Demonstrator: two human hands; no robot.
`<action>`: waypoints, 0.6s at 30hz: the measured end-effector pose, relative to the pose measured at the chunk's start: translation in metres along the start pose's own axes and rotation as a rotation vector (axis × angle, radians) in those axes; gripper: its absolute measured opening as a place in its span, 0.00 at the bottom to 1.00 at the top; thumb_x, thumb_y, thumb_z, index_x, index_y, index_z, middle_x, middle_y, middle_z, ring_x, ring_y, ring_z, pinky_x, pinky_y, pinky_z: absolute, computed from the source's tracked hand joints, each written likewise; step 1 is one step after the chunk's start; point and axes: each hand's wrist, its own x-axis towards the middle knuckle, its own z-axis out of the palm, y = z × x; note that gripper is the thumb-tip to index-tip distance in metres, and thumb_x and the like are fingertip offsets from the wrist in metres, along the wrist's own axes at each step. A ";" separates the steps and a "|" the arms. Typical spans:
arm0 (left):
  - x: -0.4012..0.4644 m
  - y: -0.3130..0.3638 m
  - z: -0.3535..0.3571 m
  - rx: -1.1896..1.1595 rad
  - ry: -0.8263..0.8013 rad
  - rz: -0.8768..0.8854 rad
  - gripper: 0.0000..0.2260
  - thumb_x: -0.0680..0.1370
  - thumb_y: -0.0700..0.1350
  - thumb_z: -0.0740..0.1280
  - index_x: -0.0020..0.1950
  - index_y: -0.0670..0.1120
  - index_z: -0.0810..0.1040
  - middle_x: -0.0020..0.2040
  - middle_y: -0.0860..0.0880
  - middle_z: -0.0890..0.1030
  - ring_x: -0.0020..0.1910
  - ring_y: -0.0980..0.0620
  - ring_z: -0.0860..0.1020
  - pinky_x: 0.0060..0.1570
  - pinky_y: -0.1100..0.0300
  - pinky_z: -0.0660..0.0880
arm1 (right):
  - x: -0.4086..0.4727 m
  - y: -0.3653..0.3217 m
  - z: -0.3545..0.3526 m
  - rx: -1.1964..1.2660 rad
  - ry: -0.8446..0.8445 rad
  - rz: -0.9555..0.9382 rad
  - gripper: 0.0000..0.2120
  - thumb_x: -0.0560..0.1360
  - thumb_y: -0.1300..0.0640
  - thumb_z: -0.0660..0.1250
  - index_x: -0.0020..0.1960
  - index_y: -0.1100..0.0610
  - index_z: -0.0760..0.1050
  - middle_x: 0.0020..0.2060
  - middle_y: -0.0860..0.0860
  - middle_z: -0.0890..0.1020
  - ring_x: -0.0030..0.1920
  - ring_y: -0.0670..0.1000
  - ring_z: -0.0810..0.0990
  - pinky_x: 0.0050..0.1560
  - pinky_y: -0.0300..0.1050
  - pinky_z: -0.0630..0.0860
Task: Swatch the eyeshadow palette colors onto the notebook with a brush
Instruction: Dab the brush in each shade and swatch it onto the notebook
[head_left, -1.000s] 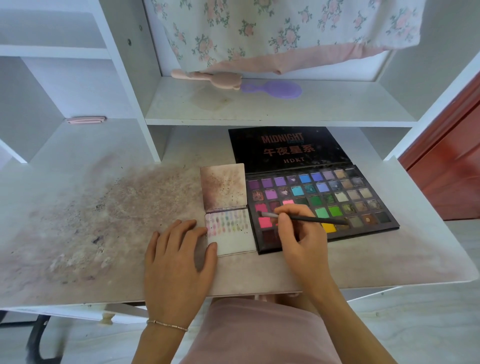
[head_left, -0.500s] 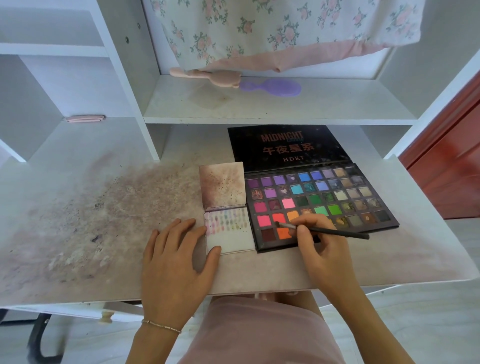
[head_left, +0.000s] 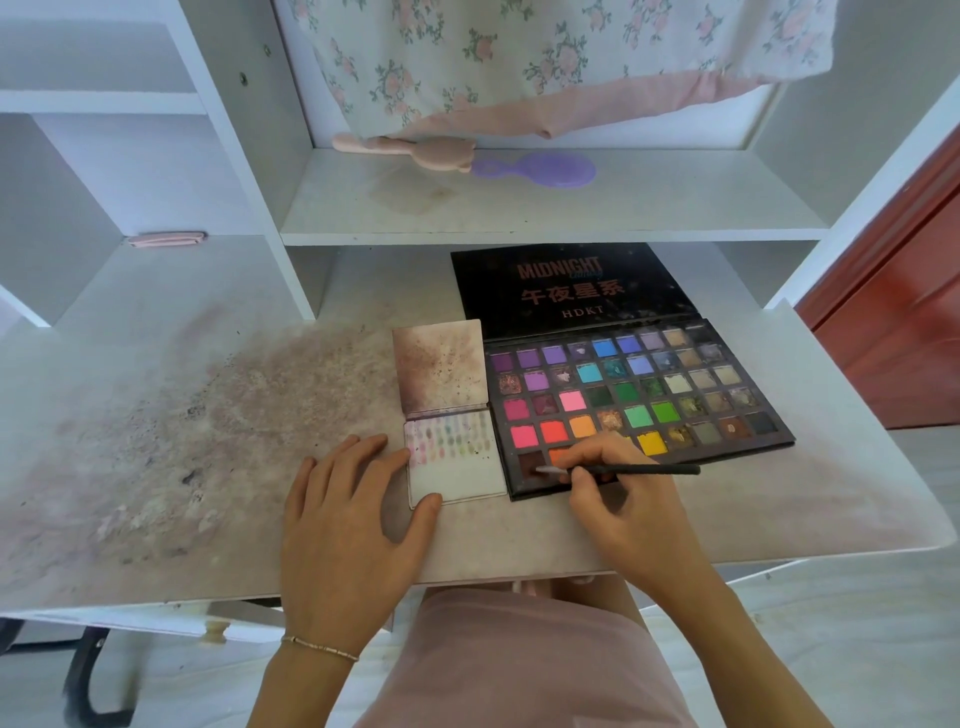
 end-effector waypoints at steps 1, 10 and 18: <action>0.000 0.000 0.000 0.000 -0.002 -0.001 0.23 0.70 0.59 0.58 0.53 0.45 0.80 0.56 0.45 0.79 0.58 0.42 0.76 0.63 0.41 0.66 | 0.000 0.000 0.000 0.007 0.002 0.003 0.08 0.69 0.61 0.61 0.41 0.48 0.73 0.38 0.43 0.76 0.43 0.40 0.75 0.42 0.26 0.69; 0.000 0.000 0.000 0.002 -0.001 -0.002 0.23 0.70 0.59 0.58 0.54 0.46 0.80 0.56 0.45 0.79 0.58 0.42 0.76 0.64 0.42 0.65 | 0.001 0.000 0.000 0.004 -0.002 0.005 0.11 0.69 0.60 0.61 0.41 0.43 0.71 0.38 0.42 0.77 0.44 0.40 0.75 0.42 0.26 0.69; 0.000 0.001 0.000 0.001 0.007 -0.008 0.23 0.70 0.59 0.58 0.53 0.46 0.80 0.56 0.46 0.79 0.58 0.42 0.77 0.64 0.42 0.64 | 0.000 -0.002 -0.002 0.031 -0.004 0.021 0.10 0.69 0.60 0.61 0.40 0.44 0.72 0.36 0.42 0.77 0.43 0.41 0.76 0.41 0.27 0.71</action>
